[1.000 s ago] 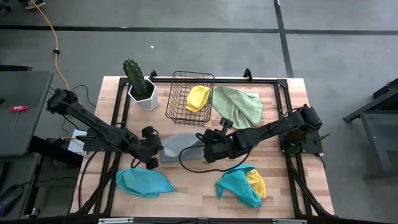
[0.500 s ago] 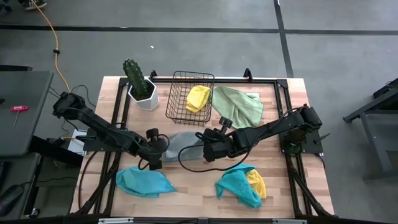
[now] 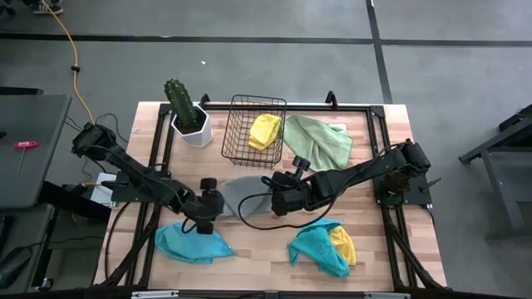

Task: Fold microfiber towels
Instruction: Fold the gray microfiber cloth

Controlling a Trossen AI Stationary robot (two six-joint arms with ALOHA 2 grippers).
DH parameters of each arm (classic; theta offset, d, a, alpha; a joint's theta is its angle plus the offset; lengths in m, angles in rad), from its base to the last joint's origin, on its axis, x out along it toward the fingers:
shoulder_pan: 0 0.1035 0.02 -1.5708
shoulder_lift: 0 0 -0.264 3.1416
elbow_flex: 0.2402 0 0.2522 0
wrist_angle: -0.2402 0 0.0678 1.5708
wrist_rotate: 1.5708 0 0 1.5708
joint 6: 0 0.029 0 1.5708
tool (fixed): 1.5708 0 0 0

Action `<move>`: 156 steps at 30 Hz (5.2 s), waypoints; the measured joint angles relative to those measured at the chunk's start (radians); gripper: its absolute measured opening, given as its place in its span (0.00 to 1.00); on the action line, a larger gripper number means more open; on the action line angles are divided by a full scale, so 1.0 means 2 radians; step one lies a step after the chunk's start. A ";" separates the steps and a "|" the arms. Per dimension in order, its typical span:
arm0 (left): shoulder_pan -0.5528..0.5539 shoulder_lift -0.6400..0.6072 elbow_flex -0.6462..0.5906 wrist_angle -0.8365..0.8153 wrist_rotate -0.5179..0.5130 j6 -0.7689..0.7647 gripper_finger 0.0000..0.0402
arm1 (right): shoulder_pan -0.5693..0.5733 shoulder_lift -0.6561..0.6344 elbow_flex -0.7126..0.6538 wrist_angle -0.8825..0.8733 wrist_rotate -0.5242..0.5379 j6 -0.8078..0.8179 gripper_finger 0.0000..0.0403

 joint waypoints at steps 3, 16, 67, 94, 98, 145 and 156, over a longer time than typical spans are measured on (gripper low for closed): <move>-0.010 0.000 0.000 0.022 -0.001 0.015 0.42 | 0.000 0.000 0.000 0.000 0.000 0.000 0.00; -0.003 0.124 0.039 0.148 -0.002 0.094 0.42 | 0.000 0.000 0.000 0.004 0.000 0.000 0.00; -0.020 -0.126 0.150 -0.113 -0.227 0.039 0.00 | 0.005 -0.001 0.012 0.003 -0.003 -0.040 0.00; 0.001 -0.256 0.200 -0.155 -0.311 0.199 0.00 | 0.064 -0.012 0.139 -0.306 0.002 0.107 0.00; -0.007 -0.249 0.184 -0.157 -0.332 0.186 0.00 | 0.063 -0.009 0.124 -0.307 0.010 0.115 0.00; -0.009 -0.228 0.249 -0.120 -0.170 0.154 0.00 | 0.041 -0.021 0.215 -0.227 -0.075 0.007 0.00; -0.001 -0.226 0.250 -0.172 -0.288 0.129 0.00 | 0.018 -0.029 0.213 -0.321 -0.026 0.055 0.00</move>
